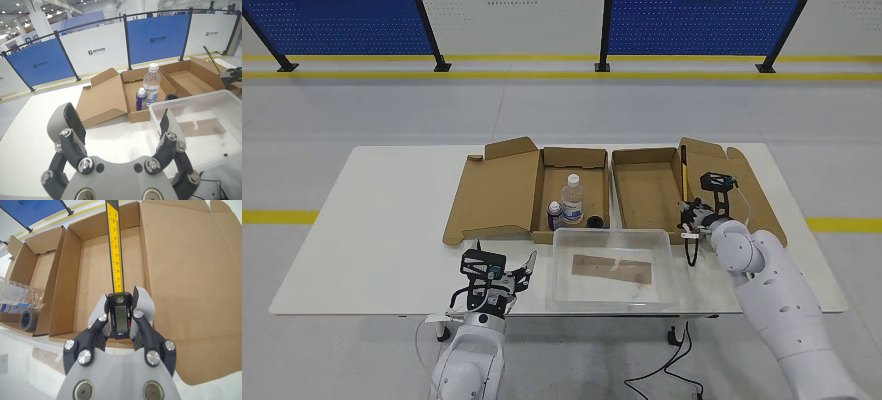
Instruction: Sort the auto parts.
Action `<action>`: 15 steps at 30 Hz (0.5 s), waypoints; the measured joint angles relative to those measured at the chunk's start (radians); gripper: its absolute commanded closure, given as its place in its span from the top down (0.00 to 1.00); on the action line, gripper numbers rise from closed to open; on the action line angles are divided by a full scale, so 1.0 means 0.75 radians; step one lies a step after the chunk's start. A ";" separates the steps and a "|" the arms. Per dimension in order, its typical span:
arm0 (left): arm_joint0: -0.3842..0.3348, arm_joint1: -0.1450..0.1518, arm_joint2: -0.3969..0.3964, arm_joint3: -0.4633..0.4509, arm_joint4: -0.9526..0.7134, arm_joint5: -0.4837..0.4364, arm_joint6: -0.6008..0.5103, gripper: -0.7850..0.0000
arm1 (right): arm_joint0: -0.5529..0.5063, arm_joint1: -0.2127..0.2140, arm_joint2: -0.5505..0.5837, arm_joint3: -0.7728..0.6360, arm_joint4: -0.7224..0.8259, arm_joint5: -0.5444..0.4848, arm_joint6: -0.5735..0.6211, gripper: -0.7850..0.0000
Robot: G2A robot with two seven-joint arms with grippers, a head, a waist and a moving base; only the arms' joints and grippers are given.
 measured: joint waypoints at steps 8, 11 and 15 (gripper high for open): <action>0.000 0.000 0.000 0.000 0.000 0.000 0.000 1.00 | -0.012 -0.001 0.009 -0.021 -0.017 -0.019 0.012 0.30; 0.000 0.000 0.000 0.000 0.000 0.000 0.000 1.00 | -0.019 0.000 0.018 -0.023 -0.014 -0.026 0.015 0.33; 0.000 0.000 0.000 0.000 0.000 0.000 0.000 1.00 | -0.023 -0.001 0.024 -0.024 -0.014 -0.037 0.022 0.40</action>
